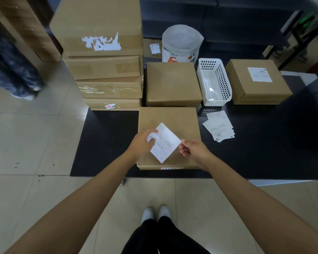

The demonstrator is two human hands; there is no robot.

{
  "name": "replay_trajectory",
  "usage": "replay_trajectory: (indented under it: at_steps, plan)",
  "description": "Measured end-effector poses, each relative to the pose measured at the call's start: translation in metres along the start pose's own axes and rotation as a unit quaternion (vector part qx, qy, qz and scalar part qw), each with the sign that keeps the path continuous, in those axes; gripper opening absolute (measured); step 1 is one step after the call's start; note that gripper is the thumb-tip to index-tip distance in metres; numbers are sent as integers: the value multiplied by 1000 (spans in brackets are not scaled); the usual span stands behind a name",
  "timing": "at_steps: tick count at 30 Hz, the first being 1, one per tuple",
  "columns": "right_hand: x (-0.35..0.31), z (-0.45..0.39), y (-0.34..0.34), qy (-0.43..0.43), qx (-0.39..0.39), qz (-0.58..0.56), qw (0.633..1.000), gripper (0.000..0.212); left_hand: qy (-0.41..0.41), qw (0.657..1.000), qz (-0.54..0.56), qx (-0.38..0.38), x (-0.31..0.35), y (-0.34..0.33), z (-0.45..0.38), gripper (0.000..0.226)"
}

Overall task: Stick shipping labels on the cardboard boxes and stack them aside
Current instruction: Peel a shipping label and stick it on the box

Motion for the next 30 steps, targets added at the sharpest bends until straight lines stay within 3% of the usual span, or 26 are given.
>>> replay_trajectory:
  at_steps: [3,4,6,9,13,25,30]
  plan:
    - [1,-1,-3,3,6,-17,1000,28,-12,970,-235,58,7,1,0,36]
    - [1,-2,-5,2,7,-25,1000,28,-25,961,-266,77,13,2,2,36]
    - [2,-2,-9,1,9,-29,1000,28,-59,968,-232,78,24,-1,5,30]
    - [1,0,-20,17,-1,-17,1000,30,-98,991,-92,18,40,-13,11,20]
    - [-3,4,-31,43,-5,-24,999,33,-63,997,17,42,45,-14,12,12]
    - [-8,11,-33,154,-31,114,981,22,-71,997,-9,13,39,-9,15,21]
    - [-8,13,-31,183,-15,90,979,17,-72,993,-37,86,39,-1,19,16]
Point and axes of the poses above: each hand's wrist, its own z-axis away from the middle knuckle, its own y-axis out of the back of the hand, x = y × z, the point moved 6 cm from there along -z, towards the middle knuckle, and after that the axes turned 15 degrees about -z, right-handed, at the moved point
